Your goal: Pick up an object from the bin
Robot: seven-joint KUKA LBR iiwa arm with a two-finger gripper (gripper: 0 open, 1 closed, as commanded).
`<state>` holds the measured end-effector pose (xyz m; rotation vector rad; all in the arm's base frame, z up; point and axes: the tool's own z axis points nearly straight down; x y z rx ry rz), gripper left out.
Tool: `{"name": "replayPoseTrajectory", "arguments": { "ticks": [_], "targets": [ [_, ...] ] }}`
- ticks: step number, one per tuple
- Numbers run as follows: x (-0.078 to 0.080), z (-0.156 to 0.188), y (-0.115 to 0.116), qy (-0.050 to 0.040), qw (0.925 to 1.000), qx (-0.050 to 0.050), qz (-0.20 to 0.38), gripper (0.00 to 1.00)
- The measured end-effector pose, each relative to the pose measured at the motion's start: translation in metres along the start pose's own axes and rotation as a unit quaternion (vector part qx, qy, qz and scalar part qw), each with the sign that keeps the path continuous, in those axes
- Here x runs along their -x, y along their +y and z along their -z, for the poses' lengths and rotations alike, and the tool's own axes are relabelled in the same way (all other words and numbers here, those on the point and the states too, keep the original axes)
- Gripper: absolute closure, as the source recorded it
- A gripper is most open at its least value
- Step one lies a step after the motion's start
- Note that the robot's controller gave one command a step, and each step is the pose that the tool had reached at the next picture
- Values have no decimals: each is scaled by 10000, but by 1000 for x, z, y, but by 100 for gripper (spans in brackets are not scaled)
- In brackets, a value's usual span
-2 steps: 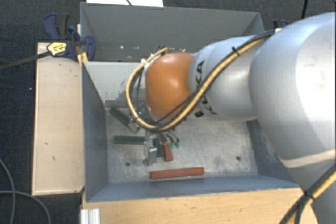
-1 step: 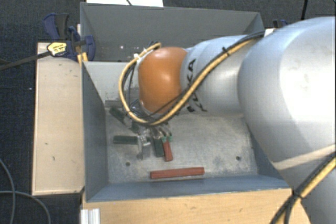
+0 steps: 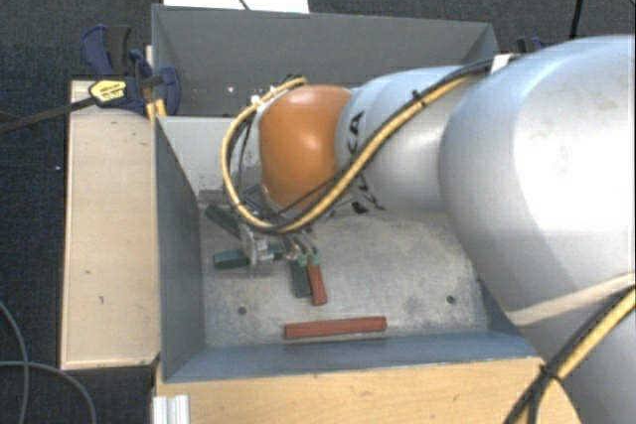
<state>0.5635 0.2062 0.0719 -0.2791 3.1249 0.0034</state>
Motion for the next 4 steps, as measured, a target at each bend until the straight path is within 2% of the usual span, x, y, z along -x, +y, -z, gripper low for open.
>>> {"name": "replayPoseTrajectory", "arguments": {
  "ticks": [1,2,3,4],
  "targets": [
    [-1,-1,0,13,10000,-2,-10,100],
    [12,37,-7,36,9999,-6,130,100],
    [5,95,1,25,9999,-6,98,100],
    [5,136,4,5,9997,-3,228,100]
  ]
}}
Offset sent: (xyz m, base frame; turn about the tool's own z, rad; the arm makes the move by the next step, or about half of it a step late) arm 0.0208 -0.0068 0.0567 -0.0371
